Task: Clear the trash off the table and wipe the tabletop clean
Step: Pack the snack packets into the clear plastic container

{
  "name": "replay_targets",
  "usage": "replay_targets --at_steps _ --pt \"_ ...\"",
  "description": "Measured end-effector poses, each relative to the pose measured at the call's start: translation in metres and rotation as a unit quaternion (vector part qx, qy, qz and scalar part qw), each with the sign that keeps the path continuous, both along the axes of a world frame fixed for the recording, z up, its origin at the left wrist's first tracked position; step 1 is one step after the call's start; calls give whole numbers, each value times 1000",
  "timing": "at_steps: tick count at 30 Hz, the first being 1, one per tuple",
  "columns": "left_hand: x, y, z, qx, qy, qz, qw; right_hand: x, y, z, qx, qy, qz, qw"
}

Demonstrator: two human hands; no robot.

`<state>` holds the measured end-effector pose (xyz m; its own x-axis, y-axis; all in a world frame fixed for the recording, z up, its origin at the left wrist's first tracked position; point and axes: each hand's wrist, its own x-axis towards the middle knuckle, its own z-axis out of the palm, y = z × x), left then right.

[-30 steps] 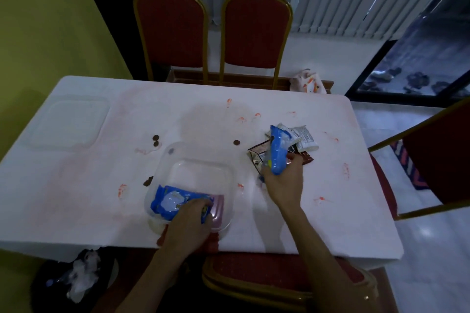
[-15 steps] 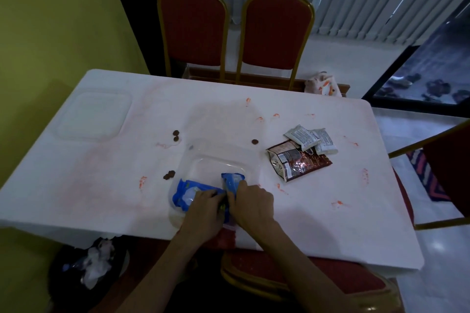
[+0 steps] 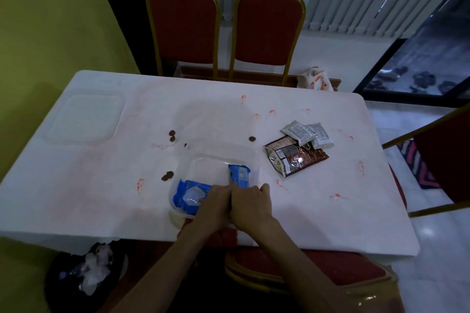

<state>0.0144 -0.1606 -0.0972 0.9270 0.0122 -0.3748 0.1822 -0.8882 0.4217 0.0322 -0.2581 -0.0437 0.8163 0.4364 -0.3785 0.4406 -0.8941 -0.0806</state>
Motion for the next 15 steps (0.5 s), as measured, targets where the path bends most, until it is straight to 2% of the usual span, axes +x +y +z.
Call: replay_targets --at_steps 2,4,8,15 --pt "1 4 -7 -38 -50 0 998 0 -5 1 -6 -15 -3 1000" --pt "0 11 -15 -79 -64 13 995 -1 -11 2 3 -27 -18 999" --pt "4 13 -21 -40 -7 -36 999 -2 -20 -5 27 -8 -46 999" --pt "3 4 -15 0 -1 -5 1000 -3 -29 -21 77 29 -64 995"
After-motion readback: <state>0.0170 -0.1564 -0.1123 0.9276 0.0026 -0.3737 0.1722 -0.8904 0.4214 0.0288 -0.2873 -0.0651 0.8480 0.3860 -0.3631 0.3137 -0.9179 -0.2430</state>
